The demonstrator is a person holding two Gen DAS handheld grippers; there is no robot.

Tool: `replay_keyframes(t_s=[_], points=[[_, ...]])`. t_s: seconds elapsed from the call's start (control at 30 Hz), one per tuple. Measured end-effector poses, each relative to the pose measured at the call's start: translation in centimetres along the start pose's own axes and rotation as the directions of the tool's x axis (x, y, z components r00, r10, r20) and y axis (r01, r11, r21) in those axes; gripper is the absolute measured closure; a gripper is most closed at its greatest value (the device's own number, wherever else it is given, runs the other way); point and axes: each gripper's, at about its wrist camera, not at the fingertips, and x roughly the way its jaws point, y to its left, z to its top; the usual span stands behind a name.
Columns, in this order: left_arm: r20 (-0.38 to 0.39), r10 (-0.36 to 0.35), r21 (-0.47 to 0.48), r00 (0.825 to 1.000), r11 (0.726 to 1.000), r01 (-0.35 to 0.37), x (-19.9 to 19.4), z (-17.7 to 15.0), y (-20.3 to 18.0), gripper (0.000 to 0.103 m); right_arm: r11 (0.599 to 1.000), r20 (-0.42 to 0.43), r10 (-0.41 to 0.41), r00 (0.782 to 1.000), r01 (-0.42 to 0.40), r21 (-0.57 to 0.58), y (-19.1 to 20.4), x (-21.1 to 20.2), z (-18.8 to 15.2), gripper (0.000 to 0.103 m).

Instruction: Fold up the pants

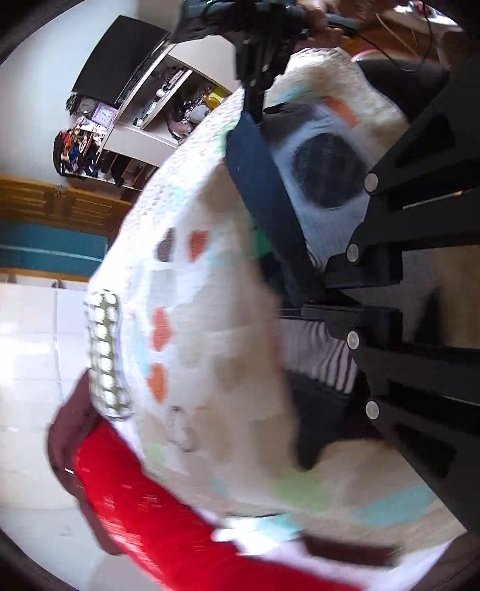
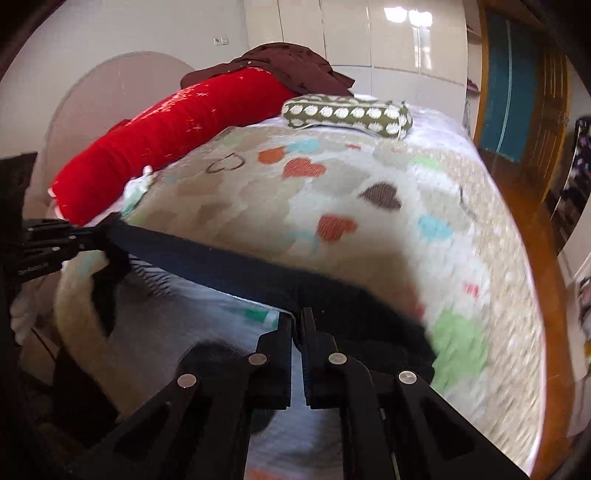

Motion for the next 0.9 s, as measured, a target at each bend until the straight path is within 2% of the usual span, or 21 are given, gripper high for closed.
replay_keyframes(t_s=[0.1,0.2,0.3,0.37,0.4,0.43,0.47,0.5,0.57,0.63,0.73,0.83,0.9], points=[[-0.087,-0.028,-0.081,0.996,0.996,0.021,1.6,-3.9,0.4,0.093,0.997,-0.048,0.016,0.999,-0.013,0.071,0.6,0.2,-4.9,0.097],[-0.159,-0.068,-0.142,0.985,0.989,0.046,2.8,-6.3,0.7,0.093,0.994,-0.09,0.015,0.996,-0.006,0.105,0.8,0.7,-7.8,0.097],[-0.127,-0.058,-0.125,0.99,0.991,0.042,1.5,-6.4,0.6,0.093,0.994,-0.099,-0.03,0.995,0.039,0.098,0.9,0.6,-8.9,0.092],[-0.086,-0.061,-0.127,0.994,0.991,0.05,0.1,-5.9,1.0,0.086,0.992,-0.099,-0.032,0.995,0.044,0.12,0.5,0.5,-9.0,0.089],[-0.069,-0.06,-0.134,0.996,0.99,0.051,-0.3,-5.6,1.4,0.078,0.989,-0.096,-0.034,0.995,0.047,0.139,0.2,0.5,-9.0,0.085],[-0.05,-0.056,-0.145,0.997,0.988,0.048,-0.8,-5.4,1.9,0.069,0.986,-0.091,-0.038,0.995,0.052,0.159,-0.1,0.5,-9.0,0.072],[-0.03,-0.047,-0.164,0.998,0.986,0.041,-1.2,-5.1,2.6,0.064,0.983,-0.086,-0.037,0.996,0.052,0.178,-0.4,0.5,-9.0,0.066],[-0.012,-0.033,-0.191,0.999,0.981,0.03,-1.6,-4.9,3.6,0.061,0.979,-0.078,-0.024,0.997,0.039,0.201,-0.7,0.5,-9.1,0.066],[0.012,-0.026,-0.25,1.0,0.968,0.028,-2.4,-4.9,5.3,0.061,0.975,-0.07,-0.012,0.997,0.027,0.22,-1.0,0.3,-9.1,0.066],[0.037,-0.042,-0.329,0.998,0.943,0.052,-3.3,-5.2,7.5,0.061,0.975,-0.063,-0.017,0.998,0.031,0.221,-1.1,0.1,-9.1,0.065],[0.046,-0.004,-0.398,0.999,0.917,0.022,-4.1,-5.5,9.5,0.061,0.972,-0.03,-0.058,0.998,0.063,0.224,-1.8,-0.8,-9.0,0.057],[0.044,0.032,-0.392,0.998,0.92,-0.012,-3.7,-4.4,9.9,0.061,0.952,0.034,-0.096,0.995,0.081,0.296,-3.9,-2.1,-8.7,0.047],[0.04,0.046,-0.383,0.998,0.924,-0.027,-2.2,-3.2,9.5,0.061,0.923,0.071,-0.1,0.993,0.066,0.379,-5.6,-2.7,-8.3,0.043]])
